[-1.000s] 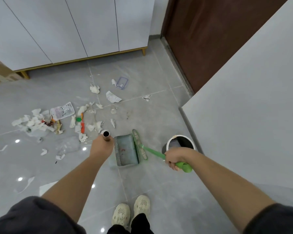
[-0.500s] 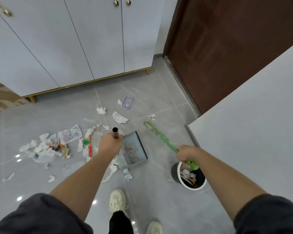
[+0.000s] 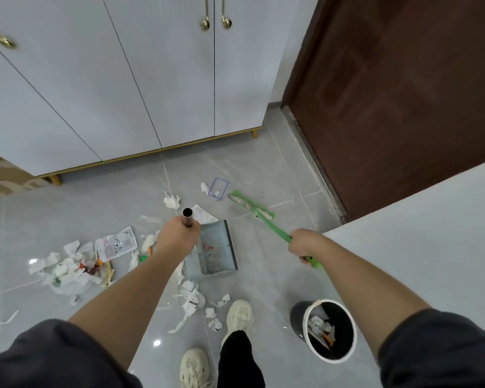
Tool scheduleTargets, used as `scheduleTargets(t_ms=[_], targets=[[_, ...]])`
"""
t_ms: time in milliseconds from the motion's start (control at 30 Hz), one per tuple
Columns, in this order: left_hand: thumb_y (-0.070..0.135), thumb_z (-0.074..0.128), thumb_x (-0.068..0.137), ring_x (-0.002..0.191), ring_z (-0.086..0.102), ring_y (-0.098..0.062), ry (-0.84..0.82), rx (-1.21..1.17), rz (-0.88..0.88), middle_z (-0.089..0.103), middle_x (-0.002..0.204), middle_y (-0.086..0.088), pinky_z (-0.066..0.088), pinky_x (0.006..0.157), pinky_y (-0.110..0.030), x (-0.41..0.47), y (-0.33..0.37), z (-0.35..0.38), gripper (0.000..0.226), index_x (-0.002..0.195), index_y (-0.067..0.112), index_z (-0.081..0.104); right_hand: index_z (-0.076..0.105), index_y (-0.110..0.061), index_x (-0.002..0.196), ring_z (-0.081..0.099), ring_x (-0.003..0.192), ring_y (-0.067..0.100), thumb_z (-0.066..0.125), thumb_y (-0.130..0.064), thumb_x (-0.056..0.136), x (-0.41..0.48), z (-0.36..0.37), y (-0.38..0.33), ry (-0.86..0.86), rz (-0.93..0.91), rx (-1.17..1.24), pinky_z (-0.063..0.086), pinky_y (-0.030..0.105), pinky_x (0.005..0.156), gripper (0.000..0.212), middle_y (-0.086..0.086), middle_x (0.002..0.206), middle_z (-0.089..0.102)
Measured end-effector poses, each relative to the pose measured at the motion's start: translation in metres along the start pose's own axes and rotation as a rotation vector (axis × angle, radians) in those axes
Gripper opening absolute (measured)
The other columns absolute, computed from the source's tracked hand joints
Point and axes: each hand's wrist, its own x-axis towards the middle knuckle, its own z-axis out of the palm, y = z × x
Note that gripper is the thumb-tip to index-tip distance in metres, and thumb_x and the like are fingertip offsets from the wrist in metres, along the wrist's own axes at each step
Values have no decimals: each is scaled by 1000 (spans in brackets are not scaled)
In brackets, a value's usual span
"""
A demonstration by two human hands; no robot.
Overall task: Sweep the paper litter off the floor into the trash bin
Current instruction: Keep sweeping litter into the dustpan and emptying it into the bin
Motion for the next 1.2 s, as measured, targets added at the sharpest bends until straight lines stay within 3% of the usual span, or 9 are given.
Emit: scheduleTargets(t_ms=[167, 267, 567, 700, 833, 933, 1033, 1133, 1200], targets=[[31, 47, 85, 73, 67, -39, -7, -98, -72, 71, 84, -24, 59, 72, -49, 46, 14, -14, 35, 89, 1, 64, 65, 2, 110, 49, 47, 22, 40, -4, 87, 43, -65, -36, 43, -65, -15, 39, 24, 47, 35, 8, 47, 55], [34, 51, 81, 74, 71, -38, 9, -122, -122, 72, 78, -22, 60, 72, -52, 76, 13, -25, 35, 87, 3, 66, 58, -3, 89, 45, 44, 19, 39, -8, 89, 74, -92, -61, 50, -92, 38, 35, 19, 41, 19, 4, 33, 50], [31, 47, 82, 76, 71, -37, 13, -34, -30, 71, 75, -18, 61, 73, -49, 142, 52, -45, 31, 85, 5, 64, 51, -6, 60, 54, 59, 25, 45, 0, 85, 144, -134, -130, 123, -103, -9, 43, 25, 55, 26, 8, 51, 53], [26, 47, 85, 78, 73, -35, -12, -27, -19, 73, 78, -19, 59, 75, -47, 169, 61, -52, 30, 89, 1, 64, 50, -6, 65, 54, 59, 23, 55, 5, 80, 181, -143, -154, 158, -88, -100, 43, 24, 54, 20, 8, 62, 51], [32, 46, 79, 77, 73, -36, -35, -5, -28, 73, 77, -17, 61, 77, -50, 186, 56, -61, 38, 89, 3, 67, 53, -6, 60, 52, 51, 21, 56, 3, 81, 211, -146, -170, 128, -68, -183, 38, 22, 45, 23, 8, 53, 54], [39, 42, 70, 78, 73, -36, -37, 16, -31, 74, 77, -16, 61, 78, -50, 194, 52, -70, 47, 89, 4, 68, 63, -1, 76, 48, 46, 18, 49, 1, 85, 224, -144, -181, 86, -112, -253, 36, 22, 42, 16, 5, 38, 54], [37, 43, 74, 76, 73, -33, -39, 40, -44, 74, 72, -12, 61, 77, -47, 197, 50, -81, 42, 88, 6, 68, 62, -1, 113, 51, 47, 19, 46, 0, 87, 221, -135, -181, 52, -140, -290, 39, 21, 42, 31, 7, 62, 59], [26, 48, 85, 75, 73, -31, -17, 50, -53, 74, 69, -11, 61, 77, -46, 197, 50, -92, 29, 88, 4, 66, 54, -4, 128, 45, 47, 17, 38, -3, 92, 200, -131, -173, 50, -137, -322, 36, 22, 35, 40, 6, 69, 55], [23, 49, 86, 76, 73, -33, -20, 51, -72, 74, 70, -13, 59, 78, -47, 196, 49, -96, 28, 89, 1, 66, 48, -5, 134, 42, 50, 17, 38, -4, 93, 188, -130, -165, 49, -120, -368, 36, 23, 38, 42, 13, 99, 64]])
